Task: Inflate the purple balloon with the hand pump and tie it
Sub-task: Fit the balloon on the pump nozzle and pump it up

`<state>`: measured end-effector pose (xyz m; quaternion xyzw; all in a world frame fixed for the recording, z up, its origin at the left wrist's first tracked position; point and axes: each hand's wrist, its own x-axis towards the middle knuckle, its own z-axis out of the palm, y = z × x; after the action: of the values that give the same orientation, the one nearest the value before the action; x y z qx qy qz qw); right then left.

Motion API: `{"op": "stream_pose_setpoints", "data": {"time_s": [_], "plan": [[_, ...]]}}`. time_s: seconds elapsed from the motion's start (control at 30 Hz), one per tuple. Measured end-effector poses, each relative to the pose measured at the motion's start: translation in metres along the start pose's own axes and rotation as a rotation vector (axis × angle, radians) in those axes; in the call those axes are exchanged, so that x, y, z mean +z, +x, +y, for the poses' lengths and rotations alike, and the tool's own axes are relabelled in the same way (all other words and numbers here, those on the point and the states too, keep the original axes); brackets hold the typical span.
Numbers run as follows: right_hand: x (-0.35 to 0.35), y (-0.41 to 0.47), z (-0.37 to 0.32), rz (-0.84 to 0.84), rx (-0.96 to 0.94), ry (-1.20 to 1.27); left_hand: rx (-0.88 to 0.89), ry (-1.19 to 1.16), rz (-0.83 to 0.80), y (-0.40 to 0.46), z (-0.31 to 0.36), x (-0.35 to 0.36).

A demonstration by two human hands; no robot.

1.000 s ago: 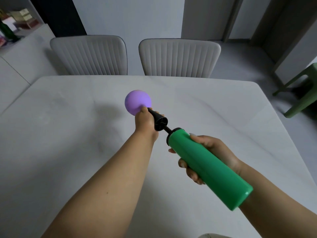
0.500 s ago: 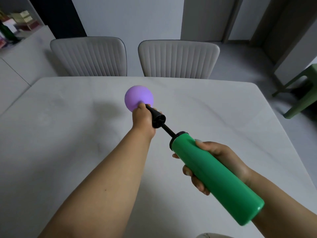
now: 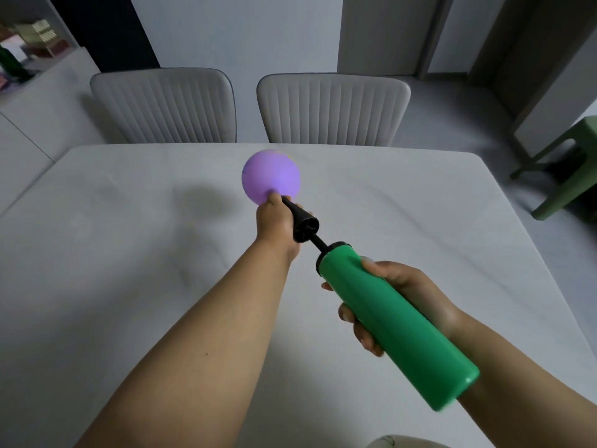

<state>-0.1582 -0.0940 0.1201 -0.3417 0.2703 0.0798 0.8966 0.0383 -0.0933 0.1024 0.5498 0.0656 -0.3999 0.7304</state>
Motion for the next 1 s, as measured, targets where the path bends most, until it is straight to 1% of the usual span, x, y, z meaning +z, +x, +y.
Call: {"op": "stream_pose_setpoints", "data": {"time_s": [0.1, 0.23, 0.33, 0.4, 0.47, 0.57, 0.63, 0.73, 0.87, 0.93, 1.0], "plan": [[0.0, -0.008, 0.005, -0.048, 0.017, 0.023, -0.01, 0.034, 0.002, 0.0, 0.002, -0.003], [0.011, 0.005, -0.007, 0.073, -0.012, 0.005, -0.039, 0.037, -0.024, -0.007, -0.008, 0.003], [0.019, 0.017, -0.016, 0.112, -0.023, 0.03, -0.036, 0.125, -0.029, -0.012, -0.016, 0.006], [0.019, 0.018, -0.013, 0.112, -0.028, 0.048, -0.022, 0.149, 0.002, -0.01, -0.015, 0.006], [0.016, 0.01, -0.006, 0.101, -0.034, 0.064, -0.023, 0.111, 0.028, -0.006, -0.012, 0.004], [0.011, -0.005, 0.009, 0.045, -0.01, 0.077, -0.048, 0.021, 0.01, -0.004, -0.005, -0.001], [0.012, -0.009, 0.012, 0.019, -0.011, 0.07, -0.057, 0.034, 0.003, -0.007, -0.005, -0.001], [0.015, 0.0, 0.001, 0.08, -0.024, 0.064, -0.058, 0.082, -0.003, -0.012, -0.013, 0.005], [0.02, 0.016, -0.012, 0.129, -0.059, 0.049, -0.073, 0.144, -0.056, -0.016, -0.02, 0.008], [0.018, 0.016, -0.009, 0.127, -0.061, 0.049, -0.051, 0.152, -0.036, -0.015, -0.019, 0.008], [0.014, 0.008, -0.001, 0.091, -0.053, 0.072, -0.043, 0.111, -0.017, -0.013, -0.014, 0.008]]}}
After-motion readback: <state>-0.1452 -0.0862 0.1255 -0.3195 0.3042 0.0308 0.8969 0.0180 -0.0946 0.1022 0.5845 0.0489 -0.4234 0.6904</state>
